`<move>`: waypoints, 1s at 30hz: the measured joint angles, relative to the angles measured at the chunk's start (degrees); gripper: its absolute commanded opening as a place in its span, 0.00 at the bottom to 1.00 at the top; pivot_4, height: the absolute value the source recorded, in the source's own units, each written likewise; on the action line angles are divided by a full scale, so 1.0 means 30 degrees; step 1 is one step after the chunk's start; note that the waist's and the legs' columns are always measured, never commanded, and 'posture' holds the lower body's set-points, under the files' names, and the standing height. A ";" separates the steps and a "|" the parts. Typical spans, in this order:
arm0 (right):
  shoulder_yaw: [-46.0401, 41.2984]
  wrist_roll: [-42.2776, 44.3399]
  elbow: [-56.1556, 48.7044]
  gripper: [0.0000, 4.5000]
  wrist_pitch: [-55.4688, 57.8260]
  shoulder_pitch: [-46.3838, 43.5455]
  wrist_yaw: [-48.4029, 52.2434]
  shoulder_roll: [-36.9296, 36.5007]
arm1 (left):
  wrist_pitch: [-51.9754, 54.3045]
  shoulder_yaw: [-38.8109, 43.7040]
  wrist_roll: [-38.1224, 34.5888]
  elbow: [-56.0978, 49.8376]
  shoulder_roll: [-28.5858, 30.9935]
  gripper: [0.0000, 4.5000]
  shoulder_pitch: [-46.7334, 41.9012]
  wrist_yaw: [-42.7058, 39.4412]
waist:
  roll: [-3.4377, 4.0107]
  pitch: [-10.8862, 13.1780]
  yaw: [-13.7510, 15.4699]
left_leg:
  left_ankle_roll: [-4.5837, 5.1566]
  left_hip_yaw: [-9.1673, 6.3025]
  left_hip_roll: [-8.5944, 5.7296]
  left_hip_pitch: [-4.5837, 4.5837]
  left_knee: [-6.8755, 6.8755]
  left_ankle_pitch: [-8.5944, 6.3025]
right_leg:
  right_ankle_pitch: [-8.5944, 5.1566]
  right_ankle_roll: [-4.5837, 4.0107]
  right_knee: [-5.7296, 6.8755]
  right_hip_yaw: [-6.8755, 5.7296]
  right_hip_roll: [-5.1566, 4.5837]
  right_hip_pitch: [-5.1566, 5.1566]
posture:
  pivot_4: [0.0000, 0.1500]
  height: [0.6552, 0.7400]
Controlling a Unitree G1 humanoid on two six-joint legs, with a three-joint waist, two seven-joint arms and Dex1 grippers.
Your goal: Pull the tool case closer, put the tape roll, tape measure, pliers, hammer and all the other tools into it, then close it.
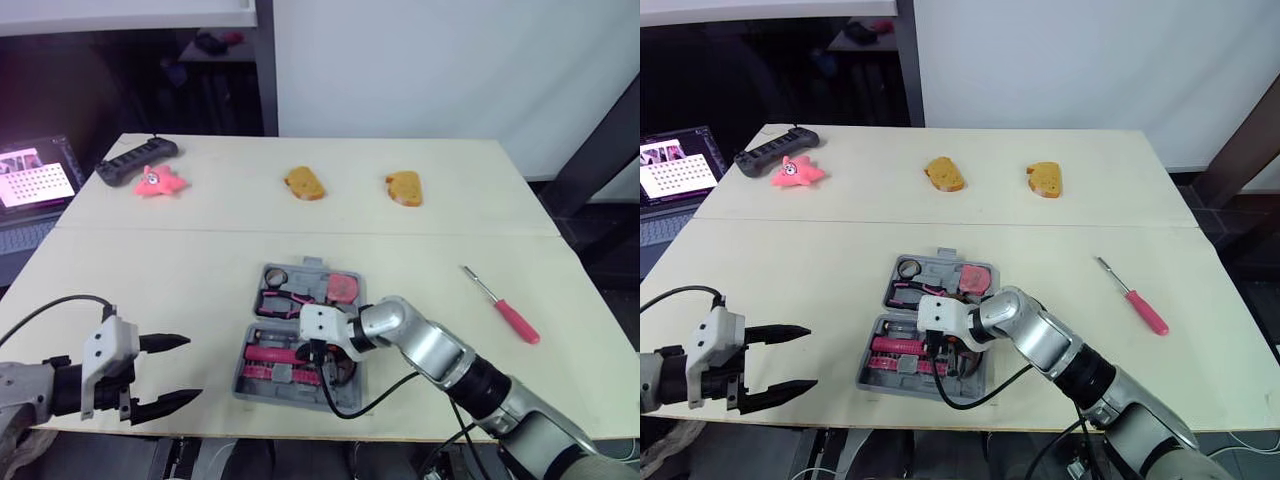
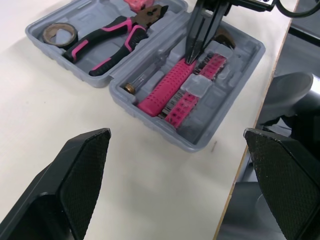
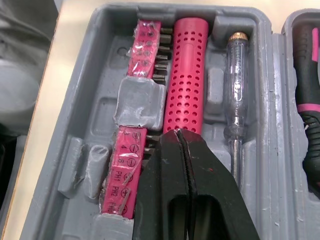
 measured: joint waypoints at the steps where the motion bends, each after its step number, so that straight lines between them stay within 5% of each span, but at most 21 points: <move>1: -0.0384 0.0347 -0.0031 0.00 -0.0425 0.0159 0.0382 -0.0159 | 0.0049 -0.0008 0.0000 0.0195 -0.0001 1.00 -0.0195 0.0052 | 0.0008 0.0027 0.0005 | 0.0000 0.0000 -0.0001 -0.0016 0.0005 0.0000 | 0.0002 0.0003 0.0002 0.0000 0.0000 -0.0014 | 1.00 0.90; 10: -0.5624 0.2284 -0.2355 0.00 -0.2390 0.0773 0.2107 -0.3831 | -0.0496 -0.1124 0.0402 0.3410 0.0283 1.00 -0.3185 -0.0768 | 0.0021 0.0067 0.0037 | 0.0000 0.0001 -0.0005 -0.0038 0.0002 0.0000 | 0.0005 0.0016 0.0004 -0.0001 0.0001 -0.0035 | 1.00 0.90; 19: -1.1965 0.5229 -0.3562 0.00 -0.1054 0.6011 0.1536 -0.6209 | -0.0901 -0.2840 0.0615 0.6468 0.0387 0.03 -0.6524 -0.2279 | 0.0046 0.0106 -0.0012 | 0.0004 0.0007 -0.0005 -0.0053 -0.0003 -0.0002 | 0.0012 0.0036 0.0012 0.0005 0.0005 -0.0050 | 1.00 0.90; 22: -1.4518 0.6179 -0.3775 0.00 -0.1428 0.8371 0.1169 -0.6218 | -0.1386 -0.2962 0.0861 0.7639 0.0381 0.03 -0.6983 -0.2339 | 0.0050 0.0113 0.0001 | 0.0007 0.0011 -0.0004 -0.0046 -0.0007 -0.0003 | 0.0017 0.0047 0.0017 0.0014 0.0010 -0.0048 | 1.00 0.90; 23: -1.5180 0.6411 -0.3751 0.06 -0.1439 0.8856 0.1034 -0.6206 | -0.1349 -0.2917 0.0835 0.8020 0.0395 0.10 -0.7099 -0.2349 | 0.0047 0.0115 -0.0011 | 0.0007 0.0012 -0.0005 -0.0045 0.0000 -0.0003 | 0.0017 0.0047 0.0018 0.0015 0.0010 -0.0044 | 1.00 0.90; 26: -1.7651 0.7224 -0.3760 0.30 -0.2130 1.0751 0.0885 -0.6111 | -0.1400 -0.2822 0.0750 0.9189 0.0316 0.35 -0.7618 -0.2281 | 0.0043 0.0117 0.0030 | 0.0007 0.0018 -0.0006 -0.0047 0.0011 -0.0003 | 0.0011 0.0048 0.0016 0.0022 0.0010 -0.0036 | 1.00 0.90; 30: -2.0662 0.7866 -0.2843 0.74 -0.3585 1.3613 0.1157 -0.5976 | -0.2526 -0.1974 0.0845 1.0967 0.0282 0.81 -0.7252 -0.2267 | 0.0037 0.0121 0.0032 | 0.0009 0.0026 -0.0010 -0.0045 0.0002 -0.0005 | -0.0007 0.0046 0.0007 0.0026 0.0002 -0.0030 | 1.00 0.90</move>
